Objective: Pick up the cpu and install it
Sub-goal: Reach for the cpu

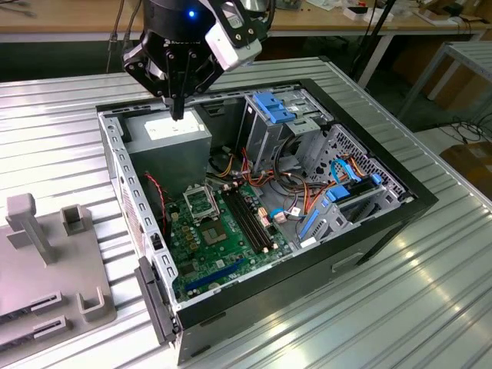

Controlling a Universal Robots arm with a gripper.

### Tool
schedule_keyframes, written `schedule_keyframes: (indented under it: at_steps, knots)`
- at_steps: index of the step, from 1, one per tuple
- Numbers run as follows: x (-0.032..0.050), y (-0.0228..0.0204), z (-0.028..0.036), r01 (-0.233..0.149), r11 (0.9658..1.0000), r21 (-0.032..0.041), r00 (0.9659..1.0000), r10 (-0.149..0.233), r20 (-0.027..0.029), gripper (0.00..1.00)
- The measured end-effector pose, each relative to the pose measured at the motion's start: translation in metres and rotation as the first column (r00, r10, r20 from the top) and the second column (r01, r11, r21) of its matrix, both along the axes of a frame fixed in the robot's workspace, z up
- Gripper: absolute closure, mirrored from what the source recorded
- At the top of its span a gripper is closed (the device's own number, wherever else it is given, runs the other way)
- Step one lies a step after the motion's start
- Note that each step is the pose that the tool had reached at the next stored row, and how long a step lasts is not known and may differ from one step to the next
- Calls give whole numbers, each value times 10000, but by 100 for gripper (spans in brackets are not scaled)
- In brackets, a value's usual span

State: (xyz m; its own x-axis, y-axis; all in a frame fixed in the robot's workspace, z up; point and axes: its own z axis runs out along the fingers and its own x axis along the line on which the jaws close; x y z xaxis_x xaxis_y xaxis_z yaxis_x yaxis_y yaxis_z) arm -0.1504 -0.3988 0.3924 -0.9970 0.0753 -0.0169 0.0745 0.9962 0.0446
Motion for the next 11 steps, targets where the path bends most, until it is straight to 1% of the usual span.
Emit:
schedule_keyframes:
  at_steps: [11]
  knots:
    - [-29,0,-1,-1,10000,0,10000,1,-22,89]
